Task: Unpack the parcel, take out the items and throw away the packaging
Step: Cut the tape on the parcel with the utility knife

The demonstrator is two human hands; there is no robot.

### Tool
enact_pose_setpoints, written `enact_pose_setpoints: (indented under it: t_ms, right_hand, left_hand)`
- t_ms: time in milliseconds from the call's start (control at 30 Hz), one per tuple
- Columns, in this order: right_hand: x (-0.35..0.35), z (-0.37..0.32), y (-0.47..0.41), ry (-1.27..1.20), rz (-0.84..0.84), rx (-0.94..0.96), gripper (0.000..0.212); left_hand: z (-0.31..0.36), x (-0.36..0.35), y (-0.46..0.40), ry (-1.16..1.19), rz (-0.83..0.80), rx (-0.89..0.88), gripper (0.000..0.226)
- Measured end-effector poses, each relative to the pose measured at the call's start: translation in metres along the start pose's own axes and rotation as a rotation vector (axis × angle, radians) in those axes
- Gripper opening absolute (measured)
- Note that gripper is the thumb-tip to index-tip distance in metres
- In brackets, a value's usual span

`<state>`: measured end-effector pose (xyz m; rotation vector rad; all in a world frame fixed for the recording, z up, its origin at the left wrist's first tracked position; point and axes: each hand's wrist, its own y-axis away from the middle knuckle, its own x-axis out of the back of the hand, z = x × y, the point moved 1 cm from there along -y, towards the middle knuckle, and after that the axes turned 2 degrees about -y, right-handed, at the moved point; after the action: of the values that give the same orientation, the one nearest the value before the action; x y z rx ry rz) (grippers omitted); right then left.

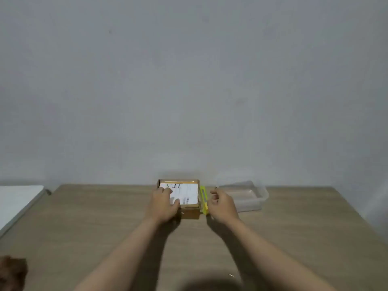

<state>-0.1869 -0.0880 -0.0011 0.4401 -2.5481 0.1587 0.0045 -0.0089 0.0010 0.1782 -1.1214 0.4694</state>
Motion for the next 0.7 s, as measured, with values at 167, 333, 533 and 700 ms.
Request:
enact_pose_setpoints:
  t_ms: [167,333,533,700]
  right_hand:
    - [-0.047,0.031,-0.008,0.143,0.007,-0.068,0.035]
    - [-0.073,0.053,-0.015,0.318,0.109,-0.079,0.036]
    - [-0.082,0.054,-0.013,0.346,0.223,-0.108,0.020]
    - [-0.077,0.051,-0.007,0.158,0.207,-0.228,0.013]
  left_hand:
    - [-0.042,-0.024,-0.015,-0.018,0.001,0.051,0.058]
    - [-0.056,-0.046,-0.022,0.125,0.047,0.044,0.056]
    - [-0.062,-0.056,-0.022,0.262,0.087,0.035,0.056]
    - [-0.060,-0.050,-0.022,0.347,-0.016,0.142,0.060]
